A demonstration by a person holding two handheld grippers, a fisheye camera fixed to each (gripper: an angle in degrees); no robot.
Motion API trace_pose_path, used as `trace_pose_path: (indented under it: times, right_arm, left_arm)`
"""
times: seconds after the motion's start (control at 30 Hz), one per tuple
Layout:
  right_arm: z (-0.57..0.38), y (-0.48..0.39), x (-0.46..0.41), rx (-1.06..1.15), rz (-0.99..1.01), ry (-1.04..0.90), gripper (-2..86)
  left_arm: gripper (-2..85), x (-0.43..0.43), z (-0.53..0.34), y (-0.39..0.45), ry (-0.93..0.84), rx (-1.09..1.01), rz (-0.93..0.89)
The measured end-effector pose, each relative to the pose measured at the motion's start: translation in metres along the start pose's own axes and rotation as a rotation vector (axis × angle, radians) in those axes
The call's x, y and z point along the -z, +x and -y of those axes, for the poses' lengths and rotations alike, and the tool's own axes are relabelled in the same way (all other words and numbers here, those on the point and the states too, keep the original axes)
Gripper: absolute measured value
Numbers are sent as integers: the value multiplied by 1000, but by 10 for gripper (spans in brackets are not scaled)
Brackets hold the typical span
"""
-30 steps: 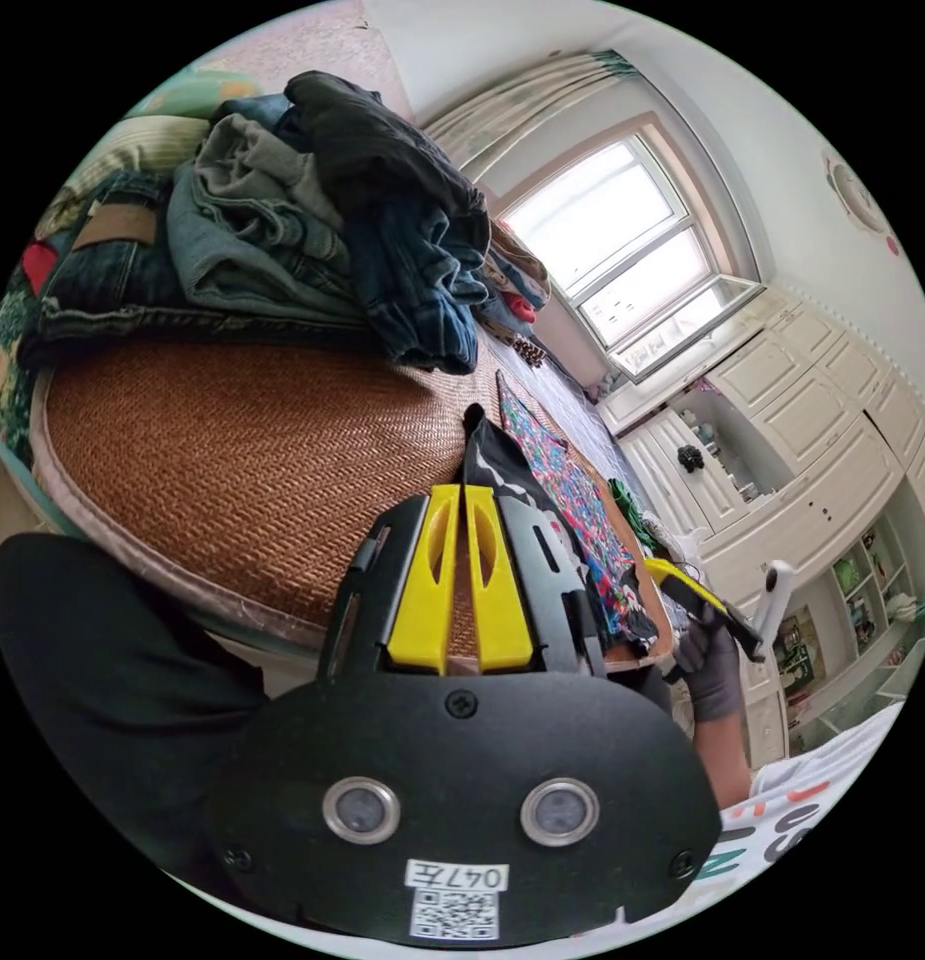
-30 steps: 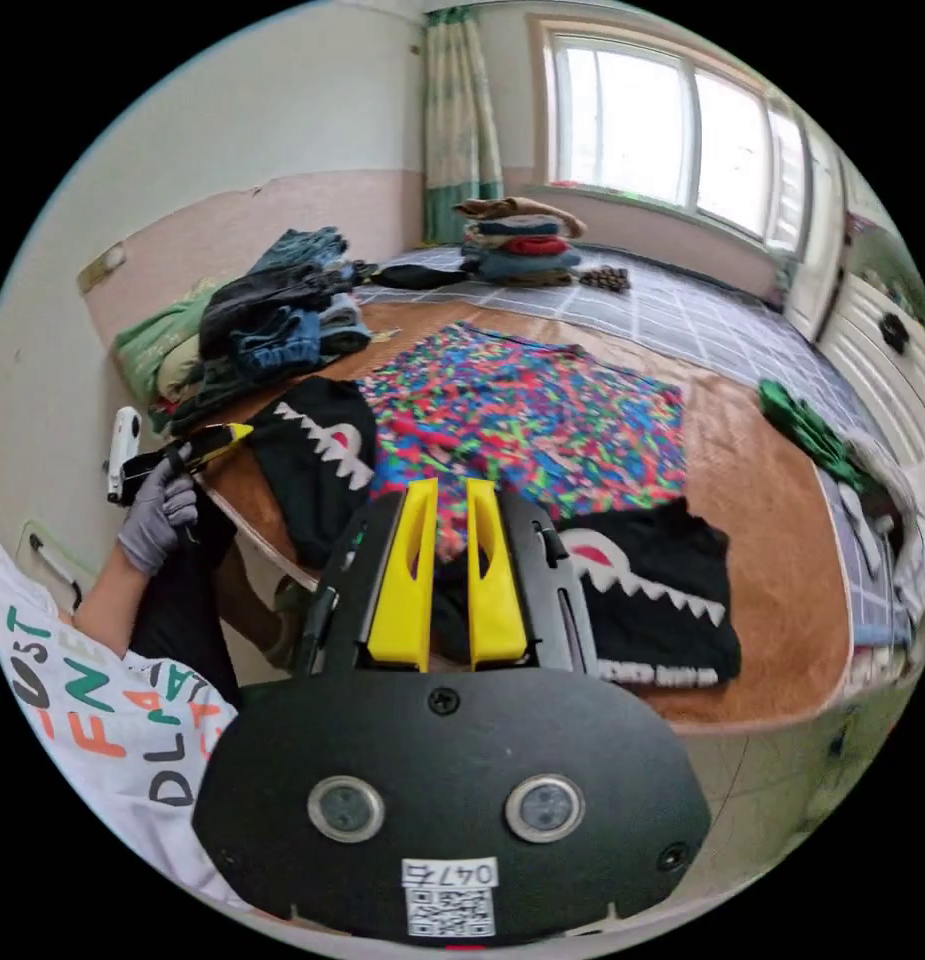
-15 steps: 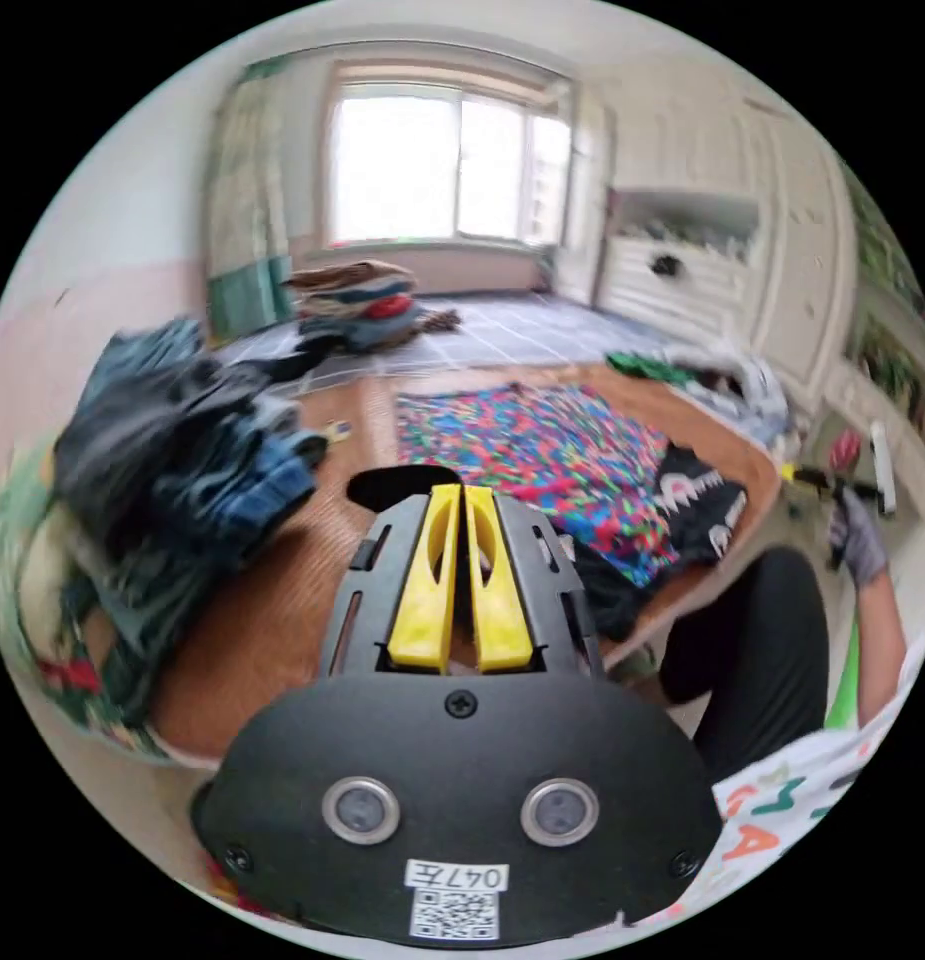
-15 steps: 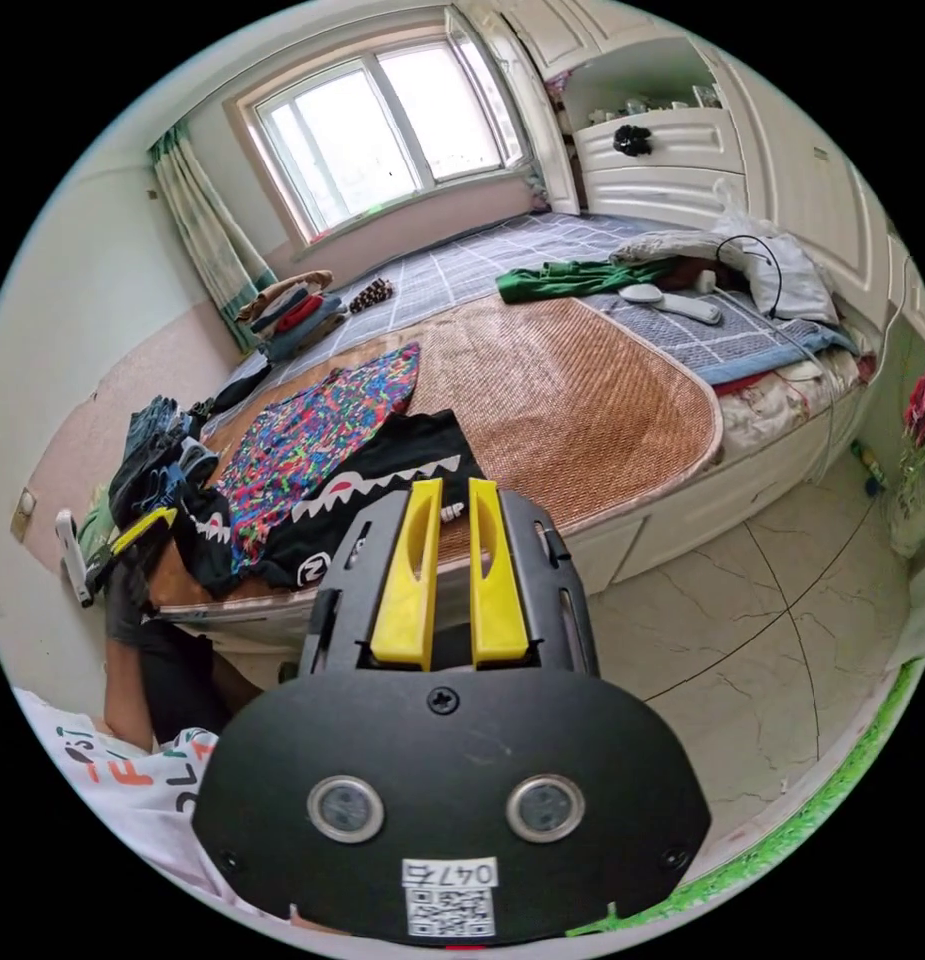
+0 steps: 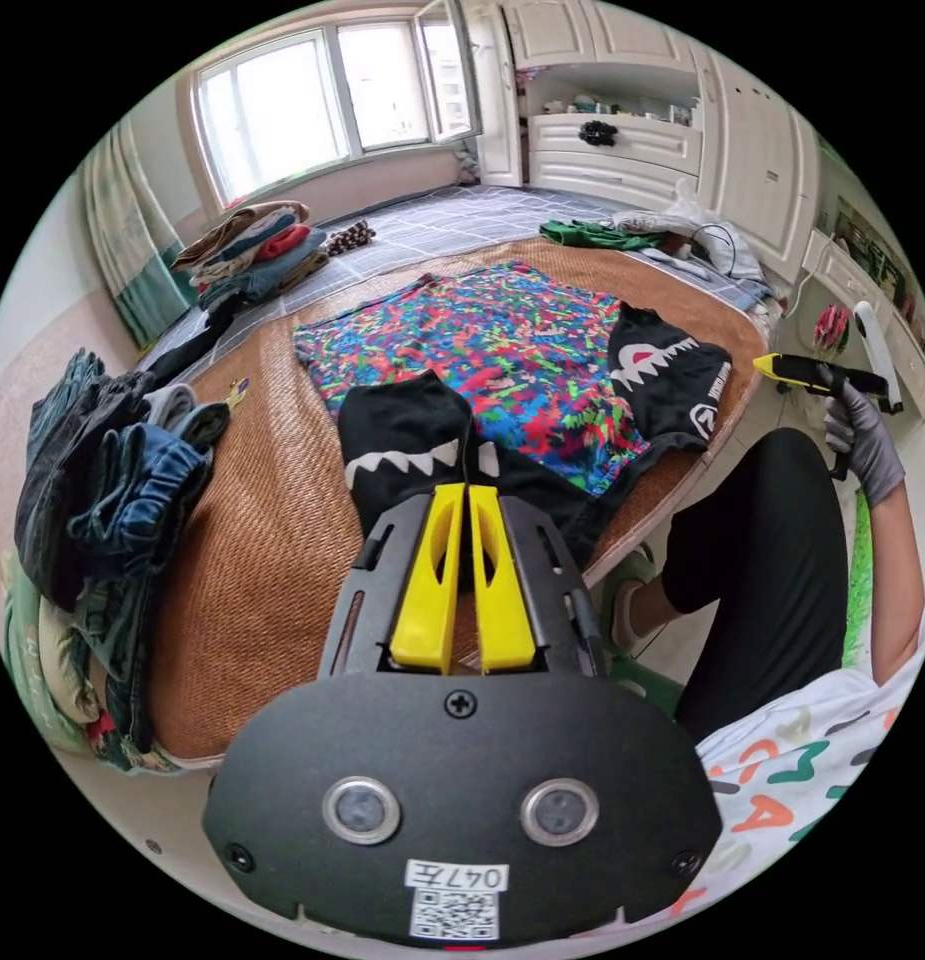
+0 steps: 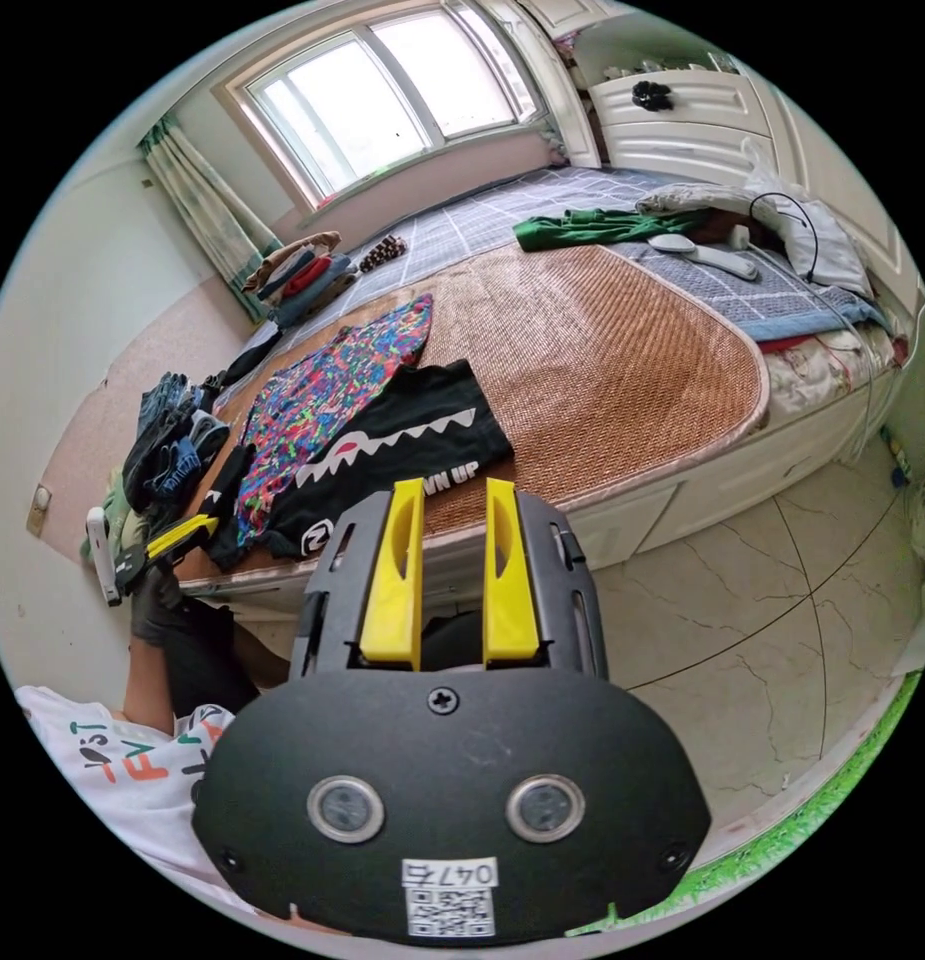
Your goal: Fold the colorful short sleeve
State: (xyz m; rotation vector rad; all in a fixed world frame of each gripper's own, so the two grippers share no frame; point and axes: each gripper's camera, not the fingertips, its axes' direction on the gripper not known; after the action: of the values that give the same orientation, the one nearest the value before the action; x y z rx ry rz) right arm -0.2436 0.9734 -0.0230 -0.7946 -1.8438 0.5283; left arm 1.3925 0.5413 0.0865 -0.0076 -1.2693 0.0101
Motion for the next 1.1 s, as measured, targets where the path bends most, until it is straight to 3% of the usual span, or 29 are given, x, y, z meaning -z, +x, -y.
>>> trace_pose_path:
  times: [0.3,0.53,0.63,0.7,0.77,0.93,1.1]
  right_arm:
    - [19,29,-19,-168,83,-31,75]
    - [21,60,-44,-374,175,11,38]
    - [21,43,-29,-346,221,149,-3]
    - [31,12,-15,-235,237,229,-8]
    - [53,-52,-8,20,238,232,-9]
    - [66,-192,-43,550,201,0,-10]
    - [48,-247,-101,714,55,-175,-9]
  left_arm:
    - [50,22,-41,-44,116,56,-251]
    - [53,14,-68,-95,154,162,-263]
    - [53,4,-82,-112,153,214,-270]
    - [53,-3,-94,-123,152,249,-272]
    - [52,-8,-102,-130,147,270,-272]
    - [52,-19,-119,-145,142,312,-261]
    - [53,-32,-142,-159,129,346,-265]
